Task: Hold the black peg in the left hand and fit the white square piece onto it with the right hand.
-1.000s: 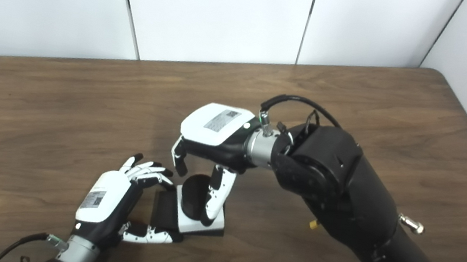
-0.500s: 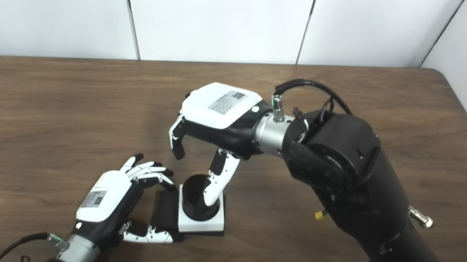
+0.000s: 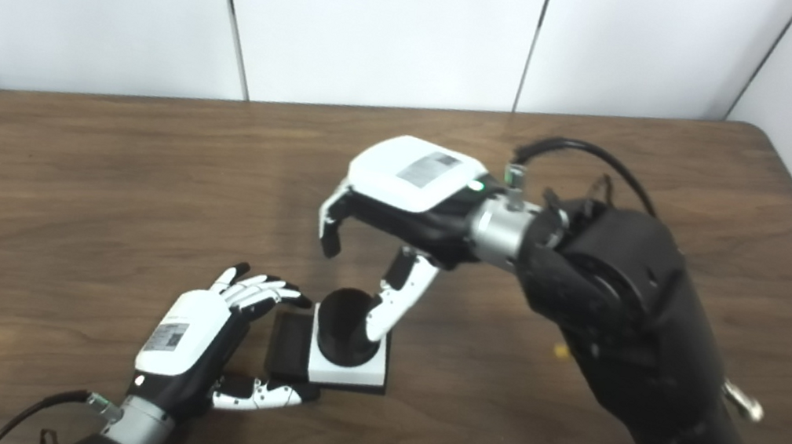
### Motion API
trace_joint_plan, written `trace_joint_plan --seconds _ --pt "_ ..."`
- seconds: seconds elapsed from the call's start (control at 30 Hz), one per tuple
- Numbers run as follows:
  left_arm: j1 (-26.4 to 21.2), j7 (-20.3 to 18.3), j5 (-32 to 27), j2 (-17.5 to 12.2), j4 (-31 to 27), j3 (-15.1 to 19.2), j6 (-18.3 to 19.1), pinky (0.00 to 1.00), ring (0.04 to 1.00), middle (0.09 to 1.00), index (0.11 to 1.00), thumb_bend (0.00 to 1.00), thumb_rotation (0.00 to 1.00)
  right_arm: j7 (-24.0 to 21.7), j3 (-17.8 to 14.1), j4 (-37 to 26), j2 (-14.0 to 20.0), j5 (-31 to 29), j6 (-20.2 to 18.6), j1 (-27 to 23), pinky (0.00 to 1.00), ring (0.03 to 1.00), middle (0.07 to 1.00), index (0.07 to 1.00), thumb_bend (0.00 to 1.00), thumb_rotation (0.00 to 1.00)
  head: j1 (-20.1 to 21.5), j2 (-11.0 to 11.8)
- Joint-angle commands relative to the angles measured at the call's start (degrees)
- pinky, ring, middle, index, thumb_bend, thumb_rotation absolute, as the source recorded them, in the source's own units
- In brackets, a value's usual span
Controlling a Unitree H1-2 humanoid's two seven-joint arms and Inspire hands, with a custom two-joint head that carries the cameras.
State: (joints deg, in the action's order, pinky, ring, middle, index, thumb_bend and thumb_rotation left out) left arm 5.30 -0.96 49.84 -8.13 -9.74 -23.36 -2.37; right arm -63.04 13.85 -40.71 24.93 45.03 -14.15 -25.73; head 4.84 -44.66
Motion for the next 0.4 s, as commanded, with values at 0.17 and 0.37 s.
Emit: trace_joint_plan --seconds 0.17,0.37 --pt "0.27 -0.66 -1.36 -1.12 -0.71 0.77 -0.37 1.00 0.880 0.853 0.799 0.89 0.50 8.41 -6.95 -1.64 0.00 -3.01 -2.71 8.30 0.90 0.864 0.816 0.826 0.83 0.65 -2.31 2.23" --pt "0.51 -2.55 -1.70 -2.26 -2.22 1.10 0.07 1.00 0.942 0.924 0.881 0.98 0.57 13.42 -9.99 -1.16 0.70 -4.39 -2.42 15.55 0.90 0.883 0.838 0.873 0.76 0.73 -4.59 4.97"
